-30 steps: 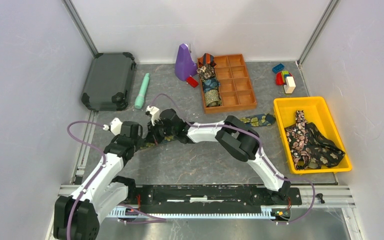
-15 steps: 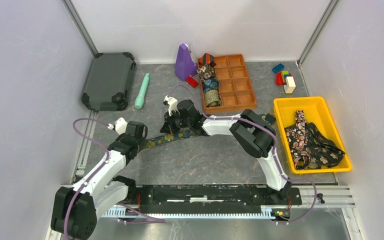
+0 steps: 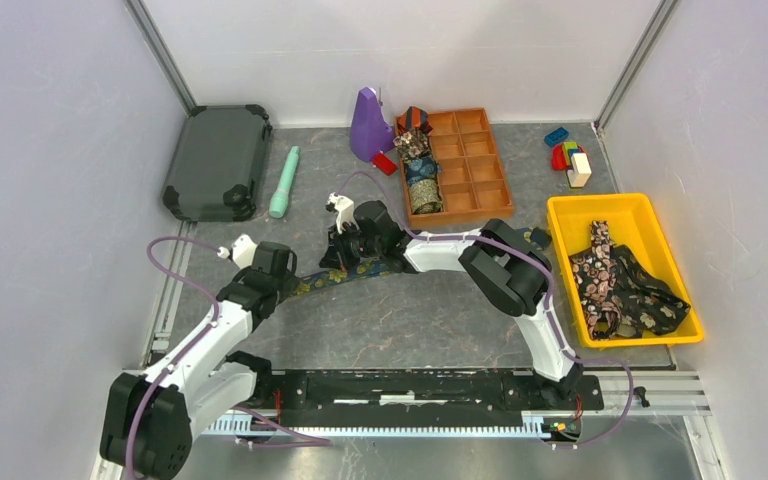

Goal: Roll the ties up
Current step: Roll the tie at the center of the board.

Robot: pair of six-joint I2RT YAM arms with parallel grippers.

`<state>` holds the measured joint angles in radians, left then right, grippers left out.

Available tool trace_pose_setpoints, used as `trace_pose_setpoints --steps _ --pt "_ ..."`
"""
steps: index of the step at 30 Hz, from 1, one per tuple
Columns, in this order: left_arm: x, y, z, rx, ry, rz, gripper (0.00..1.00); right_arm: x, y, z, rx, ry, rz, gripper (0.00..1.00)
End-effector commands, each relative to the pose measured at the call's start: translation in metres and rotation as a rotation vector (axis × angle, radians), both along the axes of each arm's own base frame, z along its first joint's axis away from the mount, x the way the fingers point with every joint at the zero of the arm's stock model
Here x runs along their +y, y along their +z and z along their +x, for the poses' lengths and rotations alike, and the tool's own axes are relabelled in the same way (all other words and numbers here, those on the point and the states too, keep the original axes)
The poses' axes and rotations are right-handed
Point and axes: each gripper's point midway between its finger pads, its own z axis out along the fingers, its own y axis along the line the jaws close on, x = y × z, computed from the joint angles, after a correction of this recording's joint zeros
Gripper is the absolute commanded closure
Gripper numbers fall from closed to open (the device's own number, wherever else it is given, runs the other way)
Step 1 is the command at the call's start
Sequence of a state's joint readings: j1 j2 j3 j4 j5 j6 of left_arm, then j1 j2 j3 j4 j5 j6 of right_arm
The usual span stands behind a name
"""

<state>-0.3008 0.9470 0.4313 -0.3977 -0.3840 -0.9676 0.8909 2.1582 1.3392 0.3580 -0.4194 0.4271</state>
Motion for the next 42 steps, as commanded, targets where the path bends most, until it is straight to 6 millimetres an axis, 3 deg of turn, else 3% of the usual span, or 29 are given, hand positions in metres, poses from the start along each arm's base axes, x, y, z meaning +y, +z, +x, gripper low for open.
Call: trace_pose_setpoints --steps 1,7,13,19,30,42 --pt "-0.006 0.016 0.011 -0.071 -0.009 -0.021 0.61 0.008 0.03 0.0 -0.042 0.017 0.073 1.0" --pt "-0.01 0.018 0.013 -0.084 -0.049 -0.025 0.65 0.01 0.036 -0.002 -0.039 0.029 0.093 1.0" --pt "-0.01 0.014 0.011 -0.081 -0.061 -0.018 0.87 0.018 0.047 -0.008 -0.04 0.061 0.132 1.0" --pt "-0.01 0.001 0.007 -0.061 -0.062 -0.02 0.97 0.033 0.048 -0.014 -0.032 0.092 0.147 1.0" --pt "-0.01 -0.005 -0.003 -0.06 -0.072 -0.037 0.98 0.071 0.044 -0.033 -0.019 0.162 0.156 1.0" --pt "-0.009 -0.005 -0.005 -0.058 -0.071 -0.035 0.98 0.097 0.001 -0.047 0.063 0.208 0.123 1.0"
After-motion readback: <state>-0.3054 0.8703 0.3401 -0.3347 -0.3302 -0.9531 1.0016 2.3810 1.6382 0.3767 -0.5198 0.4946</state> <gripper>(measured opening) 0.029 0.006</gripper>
